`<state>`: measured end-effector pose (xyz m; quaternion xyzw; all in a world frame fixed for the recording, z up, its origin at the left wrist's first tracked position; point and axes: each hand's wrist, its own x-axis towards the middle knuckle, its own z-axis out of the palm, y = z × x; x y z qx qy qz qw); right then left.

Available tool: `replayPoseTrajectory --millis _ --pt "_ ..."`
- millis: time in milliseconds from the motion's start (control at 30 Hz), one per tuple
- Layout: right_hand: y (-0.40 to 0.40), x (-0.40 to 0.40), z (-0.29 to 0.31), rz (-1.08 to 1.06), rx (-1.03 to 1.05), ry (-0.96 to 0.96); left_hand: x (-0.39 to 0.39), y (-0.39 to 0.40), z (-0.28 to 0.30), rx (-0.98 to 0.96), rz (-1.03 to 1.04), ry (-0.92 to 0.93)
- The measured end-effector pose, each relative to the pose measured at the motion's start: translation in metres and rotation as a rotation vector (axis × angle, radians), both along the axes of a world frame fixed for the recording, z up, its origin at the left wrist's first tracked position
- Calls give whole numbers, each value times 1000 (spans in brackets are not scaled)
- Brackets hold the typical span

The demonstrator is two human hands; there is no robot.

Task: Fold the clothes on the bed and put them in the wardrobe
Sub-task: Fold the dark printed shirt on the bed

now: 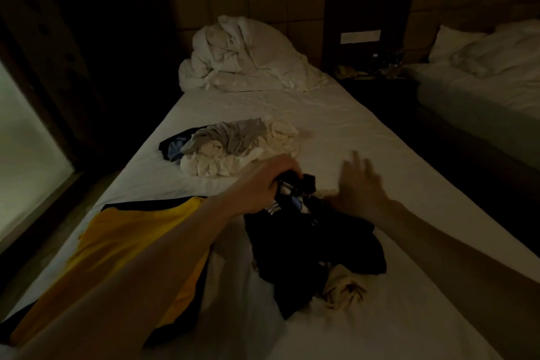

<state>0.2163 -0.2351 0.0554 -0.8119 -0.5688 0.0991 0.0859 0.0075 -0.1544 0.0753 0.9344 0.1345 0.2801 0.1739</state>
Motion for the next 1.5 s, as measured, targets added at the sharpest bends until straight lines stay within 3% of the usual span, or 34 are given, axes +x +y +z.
replayPoseTrajectory --millis 67,100,200,267,333,367,433,533,633,700,800,900,1000,1067,1167,1233,1400,1500 --pt "7 -29 30 325 169 287 6 -8 13 49 -73 47" --pt "7 -39 41 416 218 327 7 -11 18 75 -62 50" --pt "11 -46 50 382 352 284 -4 -5 8 53 156 -100" --pt "13 -50 50 323 500 283 -14 -5 -8 -189 352 -130" --pt "16 -56 56 227 638 396 -19 -6 -32 -585 369 6" --pt "14 -61 63 171 680 524 -21 -9 -46 -692 344 126" --pt "12 -67 78 82 709 870 -25 -11 -73 -717 320 256" --pt "5 -64 95 14 690 1277 -33 -6 -83 -822 412 109" --pt "0 -50 95 -41 627 1660 -51 9 -69 -1116 497 -286" --pt "-2 -37 93 -69 604 1798 -66 13 -52 -1177 518 -489" --pt "-9 -25 88 3 490 1560 -85 14 -22 -918 629 -459" --pt "-11 -25 76 246 231 992 -94 15 6 -642 651 -326" --pt "-1 -25 64 404 185 475 -91 9 34 -404 649 -214" --pt "5 -24 63 385 283 360 -93 4 54 -293 598 -22" --pt "9 -15 71 274 550 361 -102 -10 70 -537 511 220" --pt "7 -10 80 220 702 381 -105 -18 74 -663 517 129" --pt "-18 -8 114 273 879 263 -113 -21 95 -520 695 -354" --pt "-40 -1 136 321 885 205 -117 -37 117 -428 731 -523"
